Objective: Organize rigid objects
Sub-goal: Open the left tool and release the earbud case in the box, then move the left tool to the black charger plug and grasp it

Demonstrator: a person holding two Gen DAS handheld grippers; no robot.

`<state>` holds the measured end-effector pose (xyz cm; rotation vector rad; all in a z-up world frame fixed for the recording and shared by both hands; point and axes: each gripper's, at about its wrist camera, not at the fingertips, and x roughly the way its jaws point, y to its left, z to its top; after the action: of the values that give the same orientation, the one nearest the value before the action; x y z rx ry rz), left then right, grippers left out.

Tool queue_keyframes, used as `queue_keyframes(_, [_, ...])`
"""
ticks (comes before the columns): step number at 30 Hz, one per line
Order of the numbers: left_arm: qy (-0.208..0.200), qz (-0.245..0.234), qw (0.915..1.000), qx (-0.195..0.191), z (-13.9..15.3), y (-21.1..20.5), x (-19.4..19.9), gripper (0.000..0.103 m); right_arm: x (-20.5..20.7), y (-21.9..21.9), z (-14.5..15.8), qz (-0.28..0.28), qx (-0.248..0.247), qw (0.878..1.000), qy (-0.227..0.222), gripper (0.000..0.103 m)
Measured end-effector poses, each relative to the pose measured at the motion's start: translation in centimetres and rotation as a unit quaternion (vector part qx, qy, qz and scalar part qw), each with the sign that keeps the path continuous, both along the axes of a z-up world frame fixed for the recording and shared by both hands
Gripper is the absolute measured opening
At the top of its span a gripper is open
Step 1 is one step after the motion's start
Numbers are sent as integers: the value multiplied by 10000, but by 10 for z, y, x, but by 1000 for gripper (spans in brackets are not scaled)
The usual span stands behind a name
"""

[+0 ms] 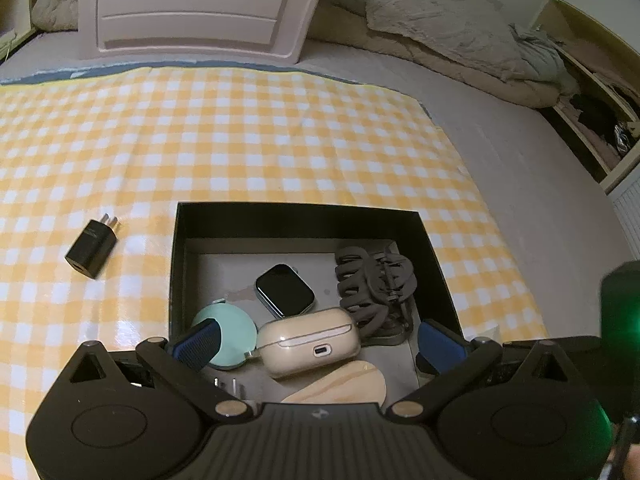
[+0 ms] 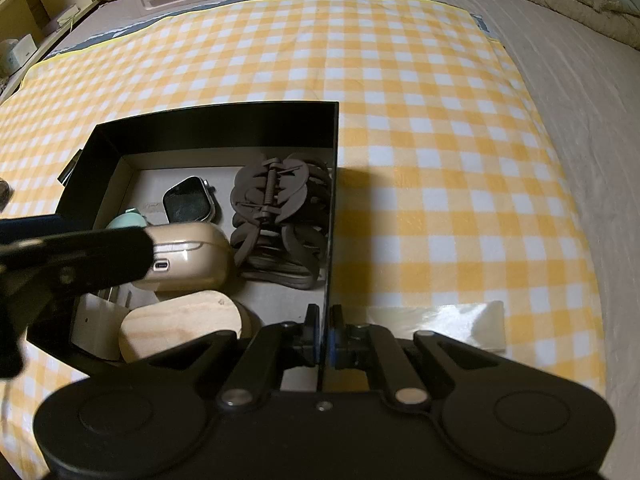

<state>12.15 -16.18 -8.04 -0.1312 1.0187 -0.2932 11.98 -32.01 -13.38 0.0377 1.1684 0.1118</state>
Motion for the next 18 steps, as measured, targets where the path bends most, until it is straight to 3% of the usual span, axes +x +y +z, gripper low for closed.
queue_keyframes(12, [-466,-160,9985,222,28,20,-20,103,0,0,0,0,3,10000,-4,5])
queue_keyframes(18, [-524,49,9984,196,37,46,-19,103,0,-1,1,-7,-5,10000,-3,4])
